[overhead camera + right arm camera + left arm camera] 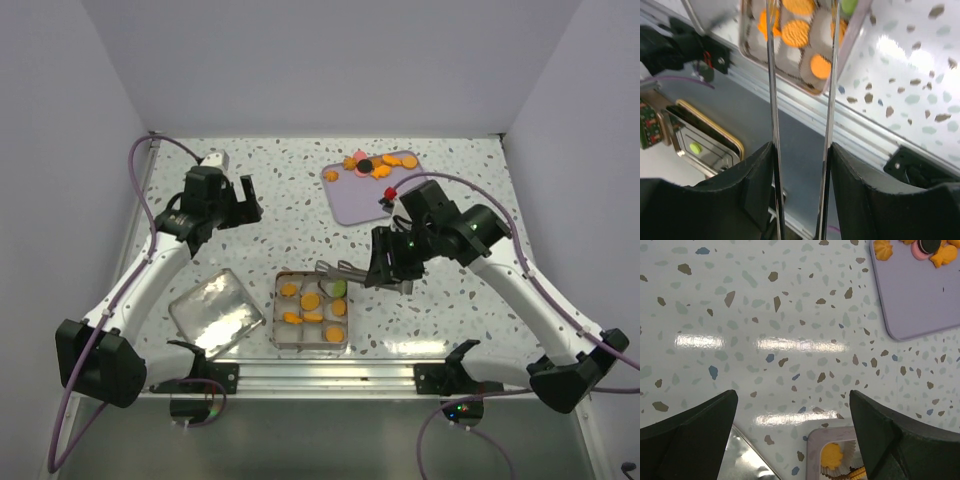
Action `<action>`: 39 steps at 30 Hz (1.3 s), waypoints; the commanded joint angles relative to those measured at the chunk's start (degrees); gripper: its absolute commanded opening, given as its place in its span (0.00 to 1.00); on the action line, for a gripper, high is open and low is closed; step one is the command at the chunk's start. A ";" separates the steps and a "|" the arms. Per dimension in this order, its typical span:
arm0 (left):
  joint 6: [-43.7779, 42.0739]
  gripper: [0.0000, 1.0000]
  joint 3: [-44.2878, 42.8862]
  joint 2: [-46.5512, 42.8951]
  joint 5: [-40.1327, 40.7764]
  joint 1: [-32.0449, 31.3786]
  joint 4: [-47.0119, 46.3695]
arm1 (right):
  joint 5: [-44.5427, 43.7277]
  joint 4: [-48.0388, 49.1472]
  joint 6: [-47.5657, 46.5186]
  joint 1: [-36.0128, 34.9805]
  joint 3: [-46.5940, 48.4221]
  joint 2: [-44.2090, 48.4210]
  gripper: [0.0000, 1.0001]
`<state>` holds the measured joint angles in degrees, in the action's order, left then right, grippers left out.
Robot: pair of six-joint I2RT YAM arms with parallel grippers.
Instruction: Pack the cookies
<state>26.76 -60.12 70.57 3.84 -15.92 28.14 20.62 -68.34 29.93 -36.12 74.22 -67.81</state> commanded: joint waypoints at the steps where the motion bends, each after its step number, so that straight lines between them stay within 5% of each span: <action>1: -1.63 1.00 -2.46 -1.22 1.35 -0.25 -0.37 | -5.67 1.28 0.92 -0.18 9.26 -1.70 0.50; 7: -1.98 1.00 -2.29 -1.57 1.70 -0.25 -0.19 | -15.43 -0.04 0.04 3.06 19.82 -11.27 0.52; 14: -1.37 1.00 -2.20 -1.48 1.00 -0.25 -0.72 | -20.53 -0.31 -1.19 15.89 34.83 -24.46 0.52; 28: -0.75 1.00 -4.13 1.33 -0.32 -0.25 -0.63 | -26.34 0.74 -0.05 20.65 60.15 -55.12 0.51; 39: -1.10 1.00 -4.31 2.64 0.65 -0.25 -0.81 | -28.89 2.76 0.74 21.00 61.84 -61.56 0.52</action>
<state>25.93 -62.04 72.58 4.29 -15.92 28.34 -6.35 -67.79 29.78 -15.25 133.82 -129.19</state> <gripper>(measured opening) 0.997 0.520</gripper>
